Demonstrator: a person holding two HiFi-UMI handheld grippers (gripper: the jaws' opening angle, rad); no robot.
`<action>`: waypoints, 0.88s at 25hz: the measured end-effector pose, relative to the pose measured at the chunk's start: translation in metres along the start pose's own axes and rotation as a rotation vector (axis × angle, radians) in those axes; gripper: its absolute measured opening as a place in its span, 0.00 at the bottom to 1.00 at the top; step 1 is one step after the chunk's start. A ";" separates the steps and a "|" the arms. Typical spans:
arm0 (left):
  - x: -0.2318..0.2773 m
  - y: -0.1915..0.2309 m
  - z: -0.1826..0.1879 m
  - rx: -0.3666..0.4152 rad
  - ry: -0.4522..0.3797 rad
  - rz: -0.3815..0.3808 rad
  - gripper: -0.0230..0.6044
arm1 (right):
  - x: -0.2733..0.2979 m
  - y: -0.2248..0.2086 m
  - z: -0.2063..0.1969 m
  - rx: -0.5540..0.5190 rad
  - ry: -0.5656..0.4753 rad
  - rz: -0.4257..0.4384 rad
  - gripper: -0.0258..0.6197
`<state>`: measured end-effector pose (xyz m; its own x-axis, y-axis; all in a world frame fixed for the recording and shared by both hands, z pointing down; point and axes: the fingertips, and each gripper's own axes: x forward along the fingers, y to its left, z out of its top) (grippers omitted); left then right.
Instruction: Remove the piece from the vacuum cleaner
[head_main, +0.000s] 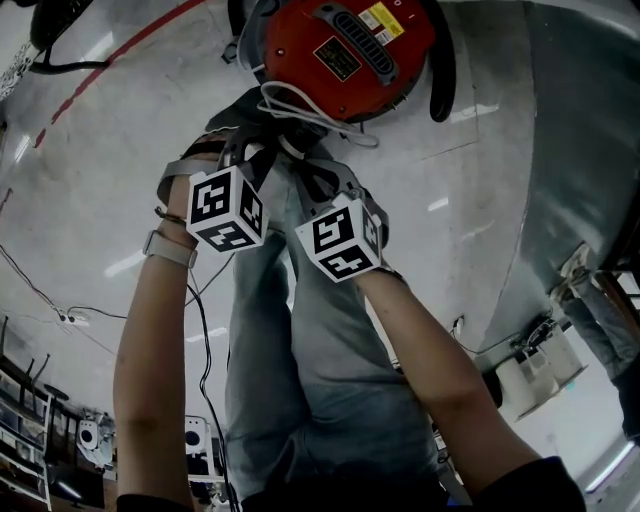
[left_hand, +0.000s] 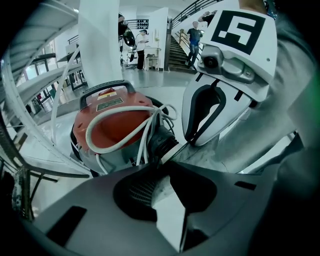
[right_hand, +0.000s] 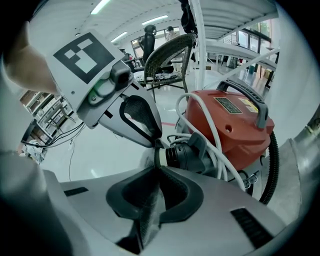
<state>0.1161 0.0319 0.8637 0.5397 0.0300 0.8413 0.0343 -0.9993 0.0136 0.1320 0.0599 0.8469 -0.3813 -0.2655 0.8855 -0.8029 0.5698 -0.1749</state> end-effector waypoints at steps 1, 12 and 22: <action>-0.001 -0.002 -0.002 -0.004 -0.001 0.000 0.19 | 0.000 0.002 -0.001 0.002 0.001 0.000 0.12; -0.009 -0.013 -0.012 -0.080 -0.002 -0.031 0.14 | 0.000 0.001 -0.001 0.019 -0.004 -0.020 0.13; -0.011 -0.017 -0.018 -0.066 0.009 -0.029 0.14 | 0.003 0.013 -0.003 0.023 0.006 -0.009 0.14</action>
<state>0.0943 0.0479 0.8639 0.5318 0.0590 0.8448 -0.0063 -0.9973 0.0736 0.1220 0.0693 0.8487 -0.3715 -0.2659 0.8895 -0.8168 0.5492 -0.1769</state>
